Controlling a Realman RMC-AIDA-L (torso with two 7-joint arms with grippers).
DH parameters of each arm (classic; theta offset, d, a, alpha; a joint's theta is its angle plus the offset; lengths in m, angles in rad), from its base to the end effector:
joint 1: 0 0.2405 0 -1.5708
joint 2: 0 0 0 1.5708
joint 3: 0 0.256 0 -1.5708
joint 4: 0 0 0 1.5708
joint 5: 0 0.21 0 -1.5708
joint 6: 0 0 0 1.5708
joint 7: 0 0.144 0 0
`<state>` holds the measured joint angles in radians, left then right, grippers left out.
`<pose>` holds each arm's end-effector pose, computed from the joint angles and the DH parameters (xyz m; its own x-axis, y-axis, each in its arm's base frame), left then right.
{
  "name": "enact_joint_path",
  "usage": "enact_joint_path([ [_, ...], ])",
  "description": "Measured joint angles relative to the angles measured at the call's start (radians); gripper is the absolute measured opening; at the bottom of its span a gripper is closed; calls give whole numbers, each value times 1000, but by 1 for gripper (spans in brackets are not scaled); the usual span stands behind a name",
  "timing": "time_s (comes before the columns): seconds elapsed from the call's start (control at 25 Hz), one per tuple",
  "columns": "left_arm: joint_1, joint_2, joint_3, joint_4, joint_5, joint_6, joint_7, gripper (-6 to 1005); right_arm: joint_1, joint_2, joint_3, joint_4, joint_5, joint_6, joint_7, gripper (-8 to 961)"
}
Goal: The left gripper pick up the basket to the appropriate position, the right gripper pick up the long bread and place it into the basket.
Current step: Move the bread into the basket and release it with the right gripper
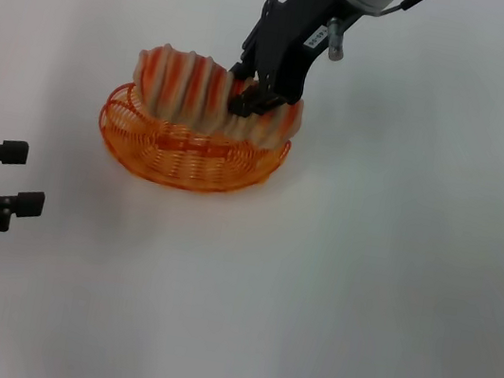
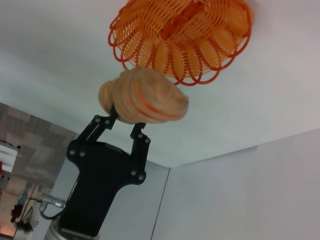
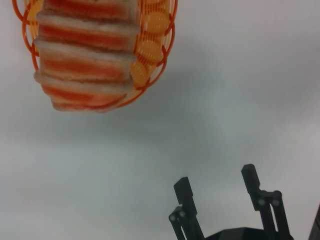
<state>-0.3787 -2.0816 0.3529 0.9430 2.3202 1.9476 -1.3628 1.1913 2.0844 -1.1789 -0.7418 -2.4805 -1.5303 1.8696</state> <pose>-0.3146 0.2515 0.0648 0.8148 0.4027 0.4169 0.4944 -0.8583 -0.1372 0.0635 0.4052 -0.0516 0.9542 0.0300 0.2976 0.0278 -0.9995 0.0118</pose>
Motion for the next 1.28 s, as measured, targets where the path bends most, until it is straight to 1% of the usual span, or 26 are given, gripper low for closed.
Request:
enact_joint_path([
  [0.24,-4,0,0,0,0,0,-3,726,7,2,-15,19,0,27,-5,352],
  [0.44,-11,0,0,-8,4,-1,-3,726,11,4,-20,37,0,48,-3,424],
  [0.88,-13,0,0,-13,8,-3,-5,725,13,7,-24,39,1,50,-1,617],
  [0.96,-13,0,0,-13,8,-3,-6,726,11,7,-24,36,2,51,-1,636],
  [1.12,-12,0,0,-14,9,-3,-7,725,-3,5,-17,19,10,51,-4,674],
  [1.28,-12,0,0,-14,9,-3,-7,726,-68,3,-12,-75,59,44,-9,673],
])
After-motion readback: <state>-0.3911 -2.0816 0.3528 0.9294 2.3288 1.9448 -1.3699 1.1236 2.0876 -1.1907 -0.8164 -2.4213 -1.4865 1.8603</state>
